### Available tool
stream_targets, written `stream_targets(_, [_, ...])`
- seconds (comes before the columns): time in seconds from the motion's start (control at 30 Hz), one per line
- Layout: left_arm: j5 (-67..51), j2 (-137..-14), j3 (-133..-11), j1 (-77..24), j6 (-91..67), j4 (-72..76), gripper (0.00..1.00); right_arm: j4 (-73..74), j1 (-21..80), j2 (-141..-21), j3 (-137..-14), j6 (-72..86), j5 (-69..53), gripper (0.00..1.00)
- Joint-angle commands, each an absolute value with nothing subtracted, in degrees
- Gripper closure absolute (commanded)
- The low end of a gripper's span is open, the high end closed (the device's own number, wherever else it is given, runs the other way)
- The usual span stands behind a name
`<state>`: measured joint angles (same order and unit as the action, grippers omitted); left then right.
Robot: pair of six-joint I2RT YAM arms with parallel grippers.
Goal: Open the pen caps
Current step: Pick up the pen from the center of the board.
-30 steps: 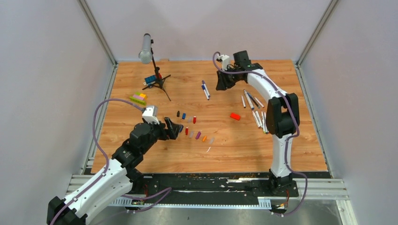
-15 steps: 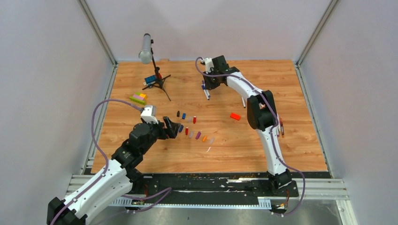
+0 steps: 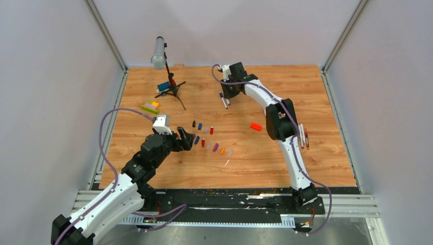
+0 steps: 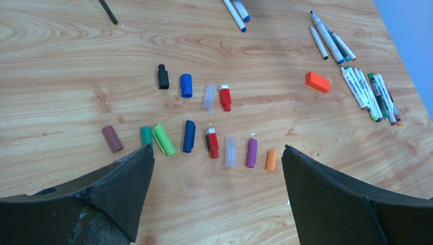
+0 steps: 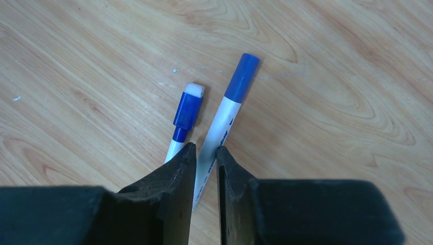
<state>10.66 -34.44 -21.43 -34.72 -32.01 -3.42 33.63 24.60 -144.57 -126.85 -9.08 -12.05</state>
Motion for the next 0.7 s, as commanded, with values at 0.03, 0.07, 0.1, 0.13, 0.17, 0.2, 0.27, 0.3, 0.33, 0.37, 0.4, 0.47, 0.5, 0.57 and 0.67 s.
stream_targets(0.03, [11.45, -34.38, -23.12, -34.44, -30.94, -2.42, 0.00, 34.10, 25.67, -145.67, -128.41, -10.44, -8.47, 0.77])
stream_targets(0.07, [11.36, -34.32, -23.07, -34.43, -30.98, -2.41, 0.00, 34.37, 25.67, -145.53, -128.11, -10.82, -7.74, 0.77])
stream_targets(0.1, [11.22, -34.26, -23.05, -34.38, -31.09, -2.35, 0.00, 34.67, 25.66, -145.36, -127.79, -11.12, -7.13, 0.77])
stream_targets(0.13, [11.17, -34.18, -23.03, -34.41, -31.15, -2.37, 0.00, 35.04, 25.61, -145.18, -127.31, -11.53, -6.64, 0.77])
stream_targets(0.17, [11.09, -34.13, -23.07, -34.44, -31.21, -2.33, 0.00, 35.59, 25.55, -144.97, -126.90, -11.86, -6.18, 0.76])
stream_targets(0.2, [10.93, -34.09, -22.97, -34.41, -31.30, -2.22, 0.00, 36.20, 25.48, -144.68, -126.47, -12.13, -5.77, 0.76])
stream_targets(0.27, [10.59, -34.02, -22.86, -34.41, -31.51, -1.94, 0.00, 37.57, 25.41, -144.08, -125.46, -12.91, -4.91, 0.78])
stream_targets(0.3, [10.31, -33.98, -22.85, -34.41, -31.62, -1.86, 0.00, 38.14, 25.40, -143.66, -124.70, -13.37, -4.54, 0.80])
stream_targets(0.33, [10.00, -33.93, -22.85, -34.45, -31.75, -1.64, 0.00, 38.73, 25.43, -143.21, -123.85, -13.92, -4.35, 0.81])
stream_targets(0.37, [9.69, -33.96, -22.82, -34.41, -31.93, -1.51, 0.00, 39.21, 25.48, -142.53, -122.93, -14.47, -4.30, 0.84])
stream_targets(0.4, [9.40, -33.96, -22.77, -34.40, -32.09, -1.31, 0.00, 39.50, 25.48, -141.82, -121.30, -15.22, -4.26, 0.86])
stream_targets(0.47, [8.63, -33.89, -22.62, -34.45, -32.65, -0.90, 0.00, 39.69, 25.44, -139.91, -118.65, -16.00, -4.29, 0.92])
stream_targets(0.5, [8.03, -33.91, -22.53, -34.45, -32.81, -0.42, 0.00, 39.67, 25.35, -138.83, -117.27, -16.22, -4.41, 0.95])
stream_targets(0.57, [6.46, -34.05, -22.19, -34.45, -33.52, 0.56, 0.00, 39.49, 25.32, -136.32, -114.71, -16.21, -5.20, 1.00])
stream_targets(0.67, [3.01, -34.95, -21.23, -34.44, -36.02, 4.52, 0.00, 38.92, 24.92, -131.79, -110.76, -15.29, -8.46, 1.00])
